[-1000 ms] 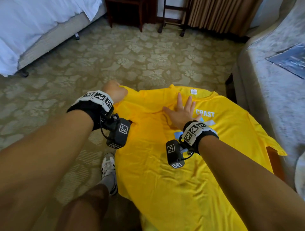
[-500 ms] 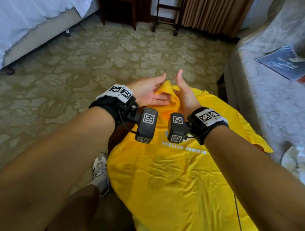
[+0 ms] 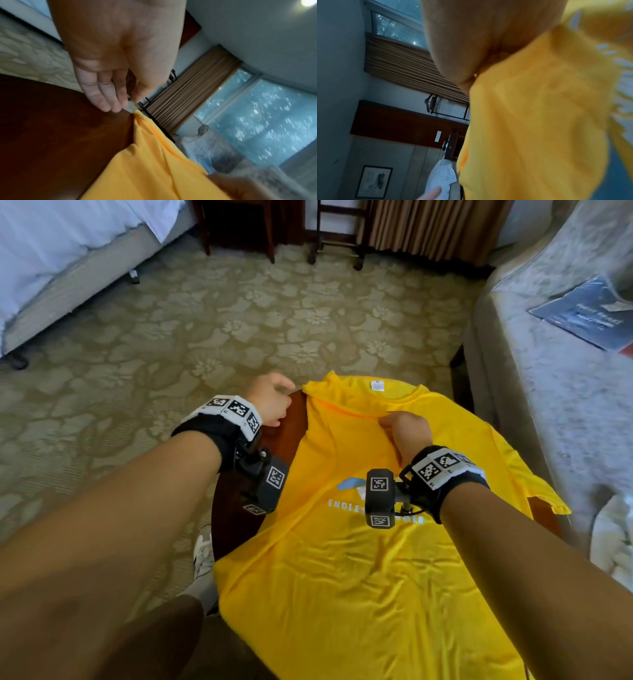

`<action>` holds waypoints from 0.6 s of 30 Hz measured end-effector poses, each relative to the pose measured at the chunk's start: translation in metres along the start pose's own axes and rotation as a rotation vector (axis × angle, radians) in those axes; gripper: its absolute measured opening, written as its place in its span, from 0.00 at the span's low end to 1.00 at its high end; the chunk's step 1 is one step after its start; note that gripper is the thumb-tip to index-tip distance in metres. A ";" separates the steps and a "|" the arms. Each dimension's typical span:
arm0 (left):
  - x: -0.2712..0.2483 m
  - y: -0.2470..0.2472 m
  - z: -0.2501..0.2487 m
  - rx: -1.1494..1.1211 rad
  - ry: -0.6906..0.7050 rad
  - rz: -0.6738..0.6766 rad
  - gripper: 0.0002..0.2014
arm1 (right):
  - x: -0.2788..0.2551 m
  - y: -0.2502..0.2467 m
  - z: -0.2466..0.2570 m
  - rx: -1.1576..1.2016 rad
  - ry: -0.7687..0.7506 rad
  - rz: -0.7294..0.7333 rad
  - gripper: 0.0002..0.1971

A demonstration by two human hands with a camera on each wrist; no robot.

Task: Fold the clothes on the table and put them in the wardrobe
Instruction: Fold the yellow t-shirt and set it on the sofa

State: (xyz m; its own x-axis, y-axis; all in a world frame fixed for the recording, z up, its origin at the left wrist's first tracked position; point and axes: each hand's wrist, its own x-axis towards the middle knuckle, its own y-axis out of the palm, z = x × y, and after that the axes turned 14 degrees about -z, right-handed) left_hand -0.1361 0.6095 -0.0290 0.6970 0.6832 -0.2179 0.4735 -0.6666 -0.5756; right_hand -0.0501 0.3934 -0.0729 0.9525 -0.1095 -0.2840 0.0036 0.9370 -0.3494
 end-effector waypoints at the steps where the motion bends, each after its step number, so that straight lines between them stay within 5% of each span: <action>1: 0.006 0.006 -0.005 0.081 0.120 -0.002 0.19 | 0.003 -0.001 -0.002 0.034 0.033 0.017 0.10; 3: 0.015 0.021 -0.014 0.214 0.309 0.052 0.27 | 0.001 -0.003 -0.002 0.053 0.062 0.062 0.10; 6: 0.030 0.041 -0.021 0.373 0.432 0.085 0.22 | 0.001 -0.006 -0.001 0.039 0.065 0.108 0.09; 13: 0.053 0.050 -0.031 0.525 0.321 0.015 0.18 | 0.000 -0.009 0.006 -0.063 0.044 0.097 0.05; 18: 0.055 0.030 -0.037 0.313 0.183 -0.071 0.18 | -0.008 -0.013 0.010 -0.128 -0.022 0.137 0.15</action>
State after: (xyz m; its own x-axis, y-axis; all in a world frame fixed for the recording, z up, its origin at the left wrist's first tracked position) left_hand -0.0638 0.6165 -0.0294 0.7666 0.6409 -0.0401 0.3563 -0.4765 -0.8037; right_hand -0.0551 0.3856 -0.0576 0.9479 0.0253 -0.3176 -0.1645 0.8926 -0.4198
